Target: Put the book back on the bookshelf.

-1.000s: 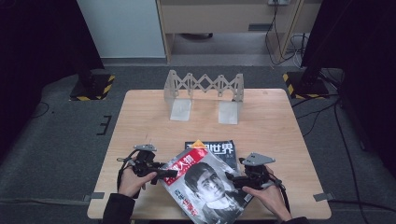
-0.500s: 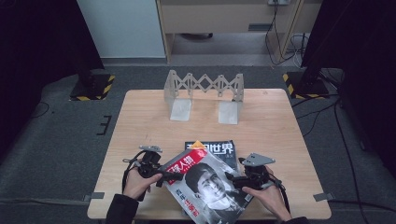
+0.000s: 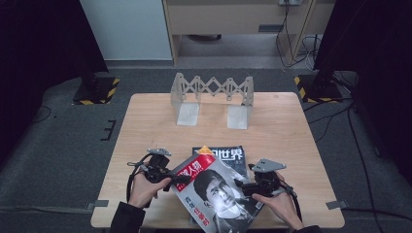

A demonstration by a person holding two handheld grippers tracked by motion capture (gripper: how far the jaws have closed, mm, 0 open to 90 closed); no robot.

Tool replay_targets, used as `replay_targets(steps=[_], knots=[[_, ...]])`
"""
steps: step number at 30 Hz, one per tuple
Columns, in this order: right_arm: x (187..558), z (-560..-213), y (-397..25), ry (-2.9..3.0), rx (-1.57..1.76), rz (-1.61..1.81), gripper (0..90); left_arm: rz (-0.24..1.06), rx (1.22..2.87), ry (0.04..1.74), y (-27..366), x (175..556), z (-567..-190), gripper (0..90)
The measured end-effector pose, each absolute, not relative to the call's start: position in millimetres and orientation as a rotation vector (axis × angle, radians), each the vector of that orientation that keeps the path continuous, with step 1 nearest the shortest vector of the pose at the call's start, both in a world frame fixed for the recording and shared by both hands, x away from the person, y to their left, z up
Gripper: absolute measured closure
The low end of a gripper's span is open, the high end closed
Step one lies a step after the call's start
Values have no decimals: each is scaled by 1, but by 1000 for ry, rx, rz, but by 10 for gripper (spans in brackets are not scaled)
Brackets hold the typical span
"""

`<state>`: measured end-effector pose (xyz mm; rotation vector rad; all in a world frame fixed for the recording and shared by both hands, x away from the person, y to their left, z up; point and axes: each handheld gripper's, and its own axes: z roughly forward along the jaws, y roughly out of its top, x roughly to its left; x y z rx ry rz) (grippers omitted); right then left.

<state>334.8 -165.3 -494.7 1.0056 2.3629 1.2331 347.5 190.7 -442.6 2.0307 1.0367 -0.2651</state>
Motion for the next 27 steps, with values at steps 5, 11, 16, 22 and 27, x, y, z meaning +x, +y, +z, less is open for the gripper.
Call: replay_targets(steps=[5, 11, 16, 22, 27], knots=[[335, -495, -166, 2363, 1011, 1240, 202, -262, 1985, 1043, 190, 345, -436, 766], [336, -494, -167, 2369, 1020, 1239, 203, -234, 1962, 1051, 185, 341, -426, 805], [337, -492, -169, 2355, 1030, 1252, 216, -240, 1912, 1068, 183, 344, -423, 835], [339, -485, -175, 2306, 1054, 1296, 215, -237, 1882, 1051, 176, 345, -408, 863], [340, -479, -185, 2209, 1107, 1335, 206, -202, 1865, 1042, 171, 350, -388, 865]])
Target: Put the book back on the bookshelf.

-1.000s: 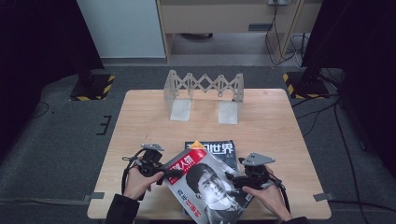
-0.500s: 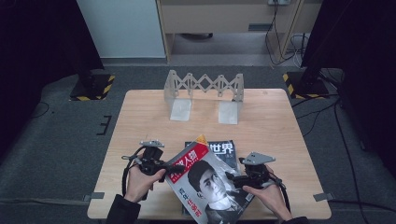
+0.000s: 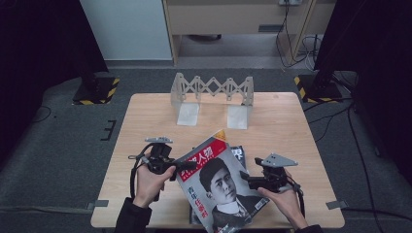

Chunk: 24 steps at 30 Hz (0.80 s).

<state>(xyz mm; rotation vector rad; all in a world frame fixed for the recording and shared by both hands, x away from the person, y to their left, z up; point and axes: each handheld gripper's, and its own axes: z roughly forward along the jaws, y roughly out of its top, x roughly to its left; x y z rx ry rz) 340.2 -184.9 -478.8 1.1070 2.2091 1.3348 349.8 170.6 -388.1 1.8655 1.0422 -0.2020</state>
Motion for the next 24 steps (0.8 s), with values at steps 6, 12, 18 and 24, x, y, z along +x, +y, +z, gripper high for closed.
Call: replay_targets(steps=[6, 12, 18, 24], knots=[[345, -475, -203, 2083, 1179, 1331, 200, -143, 1849, 1007, 168, 354, -358, 866], [351, -480, -218, 2034, 1243, 1285, 200, -62, 1850, 990, 170, 356, -325, 867], [356, -486, -225, 2034, 1266, 1227, 198, 75, 1811, 983, 179, 356, -290, 867], [359, -490, -230, 2036, 1276, 1192, 197, 231, 1769, 1014, 190, 360, -266, 867]])
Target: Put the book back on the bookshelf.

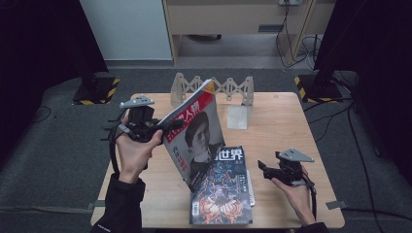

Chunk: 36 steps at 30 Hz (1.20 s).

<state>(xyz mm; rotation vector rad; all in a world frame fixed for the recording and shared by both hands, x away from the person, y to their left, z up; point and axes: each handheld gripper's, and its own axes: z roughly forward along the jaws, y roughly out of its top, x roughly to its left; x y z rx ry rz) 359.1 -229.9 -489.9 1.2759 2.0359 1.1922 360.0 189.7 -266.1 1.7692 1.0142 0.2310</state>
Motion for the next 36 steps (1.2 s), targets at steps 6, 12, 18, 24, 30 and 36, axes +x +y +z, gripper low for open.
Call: replay_targets(steps=[6, 12, 18, 24, 30, 36], knots=[[361, -492, -232, 2039, 1277, 1157, 191, 260, 1701, 1038, 204, 367, -263, 867], [363, -494, -232, 2046, 1278, 1144, 190, 313, 1689, 1064, 208, 374, -266, 867], [364, -495, -232, 2057, 1275, 1132, 190, 369, 1638, 1100, 214, 382, -267, 867], [366, -498, -232, 2064, 1278, 1105, 188, 426, 1593, 1134, 220, 393, -265, 867], [369, -503, -235, 2093, 1274, 1047, 172, 492, 1565, 1154, 224, 403, -257, 867], [373, -507, -239, 2109, 1292, 1010, 163, 564, 1542, 1176, 224, 416, -251, 867]])
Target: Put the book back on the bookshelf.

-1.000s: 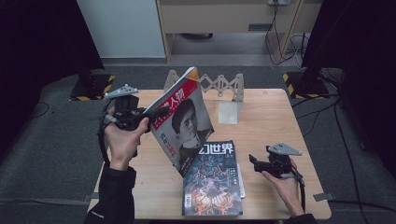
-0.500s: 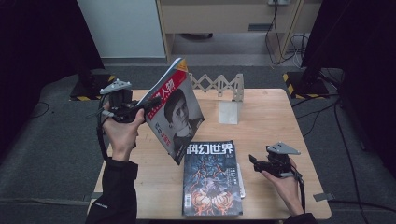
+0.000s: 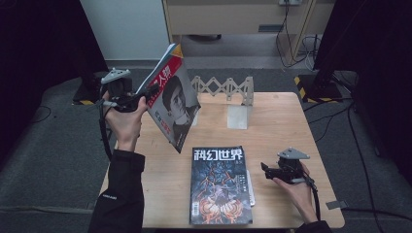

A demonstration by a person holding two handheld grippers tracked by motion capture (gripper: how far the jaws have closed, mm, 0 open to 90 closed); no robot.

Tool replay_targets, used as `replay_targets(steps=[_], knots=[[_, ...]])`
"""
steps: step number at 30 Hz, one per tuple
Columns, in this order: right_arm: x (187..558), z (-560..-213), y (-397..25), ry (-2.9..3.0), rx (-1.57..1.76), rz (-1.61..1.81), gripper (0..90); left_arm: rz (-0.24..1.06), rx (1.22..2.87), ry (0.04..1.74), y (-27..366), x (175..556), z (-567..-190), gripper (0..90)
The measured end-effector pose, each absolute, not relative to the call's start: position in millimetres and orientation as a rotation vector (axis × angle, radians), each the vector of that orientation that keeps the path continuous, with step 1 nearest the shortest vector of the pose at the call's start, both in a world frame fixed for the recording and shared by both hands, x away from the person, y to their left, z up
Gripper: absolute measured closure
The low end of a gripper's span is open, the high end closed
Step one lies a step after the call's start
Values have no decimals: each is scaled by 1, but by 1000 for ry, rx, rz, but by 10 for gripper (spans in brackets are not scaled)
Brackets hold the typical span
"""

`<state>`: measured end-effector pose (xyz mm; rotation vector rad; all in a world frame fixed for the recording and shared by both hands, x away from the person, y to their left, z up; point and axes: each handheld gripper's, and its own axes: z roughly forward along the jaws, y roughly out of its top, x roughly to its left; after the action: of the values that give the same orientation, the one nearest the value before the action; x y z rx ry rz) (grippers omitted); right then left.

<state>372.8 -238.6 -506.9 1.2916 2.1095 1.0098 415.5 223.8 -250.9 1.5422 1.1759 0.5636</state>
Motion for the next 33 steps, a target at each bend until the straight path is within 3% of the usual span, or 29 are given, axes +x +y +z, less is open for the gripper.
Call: replay_targets(steps=[33], knots=[[381, -525, -248, 2158, 1313, 920, 144, 713, 1501, 1333, 223, 499, -294, 867]])
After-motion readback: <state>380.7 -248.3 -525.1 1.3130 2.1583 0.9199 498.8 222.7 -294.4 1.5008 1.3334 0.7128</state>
